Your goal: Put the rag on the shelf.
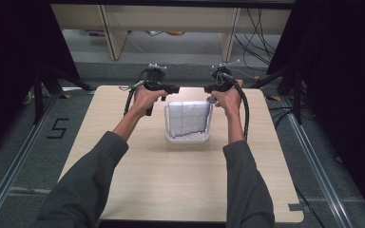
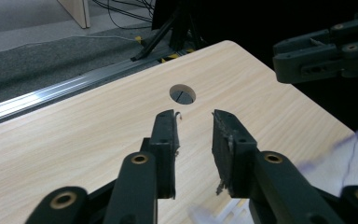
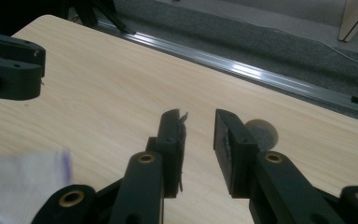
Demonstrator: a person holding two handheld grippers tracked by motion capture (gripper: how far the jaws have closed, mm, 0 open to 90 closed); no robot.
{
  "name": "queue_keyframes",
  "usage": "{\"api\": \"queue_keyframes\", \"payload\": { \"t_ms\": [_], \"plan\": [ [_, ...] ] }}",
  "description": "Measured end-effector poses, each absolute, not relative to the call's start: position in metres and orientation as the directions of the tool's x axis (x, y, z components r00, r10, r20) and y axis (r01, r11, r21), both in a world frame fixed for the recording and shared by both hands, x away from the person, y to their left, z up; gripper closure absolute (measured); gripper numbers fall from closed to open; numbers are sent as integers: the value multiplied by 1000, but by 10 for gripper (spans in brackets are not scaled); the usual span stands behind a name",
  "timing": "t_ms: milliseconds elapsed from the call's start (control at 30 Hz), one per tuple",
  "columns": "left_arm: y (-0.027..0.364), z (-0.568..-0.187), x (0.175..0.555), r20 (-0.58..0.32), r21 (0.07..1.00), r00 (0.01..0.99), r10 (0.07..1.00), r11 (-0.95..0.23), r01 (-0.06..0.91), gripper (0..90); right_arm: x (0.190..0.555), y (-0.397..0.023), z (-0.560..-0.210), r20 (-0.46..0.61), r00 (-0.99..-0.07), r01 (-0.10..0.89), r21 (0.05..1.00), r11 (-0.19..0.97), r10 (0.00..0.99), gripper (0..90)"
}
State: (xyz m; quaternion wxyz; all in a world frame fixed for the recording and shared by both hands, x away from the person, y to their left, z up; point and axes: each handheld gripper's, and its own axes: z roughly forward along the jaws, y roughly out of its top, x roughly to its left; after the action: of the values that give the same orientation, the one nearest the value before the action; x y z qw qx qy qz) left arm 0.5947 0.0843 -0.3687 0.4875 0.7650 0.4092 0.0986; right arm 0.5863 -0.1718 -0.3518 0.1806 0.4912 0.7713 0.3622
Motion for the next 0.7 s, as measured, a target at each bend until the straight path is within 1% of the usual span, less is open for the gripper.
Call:
{"api": "queue_keyframes", "payload": {
  "t_ms": [33,67,133,300,367,400,433,567,600,700],
  "plan": [
    [86,-367,594,-238,827,649,723,-199,525,690,586,-174,-351,66,-460,617,741,265,886,714],
    [87,-366,593,-243,832,640,729,-183,524,679,584,-173,-351,86,-442,635,733,243,893,711],
    [91,-362,592,-245,836,638,730,-174,520,668,584,-177,-349,76,-452,623,740,254,889,698],
    [99,-356,588,-256,841,636,728,-156,518,631,580,-181,-346,84,-443,622,746,238,893,698],
    [101,-354,586,-252,842,632,733,-156,517,597,579,-184,-344,73,-448,611,753,245,891,695],
    [103,-353,585,-260,840,636,727,-155,520,575,577,-185,-343,83,-443,620,747,239,893,692],
    [104,-353,584,-264,840,632,728,-149,522,574,575,-185,-342,90,-430,625,748,224,898,692],
    [109,-349,582,-259,836,630,732,-157,526,545,574,-192,-341,67,-446,611,752,249,892,685],
    [111,-349,581,-257,835,633,730,-162,526,535,571,-191,-340,90,-430,634,739,230,898,680],
    [114,-348,578,-256,830,628,734,-166,532,512,569,-194,-338,86,-440,615,755,230,894,678]
  ]
}}
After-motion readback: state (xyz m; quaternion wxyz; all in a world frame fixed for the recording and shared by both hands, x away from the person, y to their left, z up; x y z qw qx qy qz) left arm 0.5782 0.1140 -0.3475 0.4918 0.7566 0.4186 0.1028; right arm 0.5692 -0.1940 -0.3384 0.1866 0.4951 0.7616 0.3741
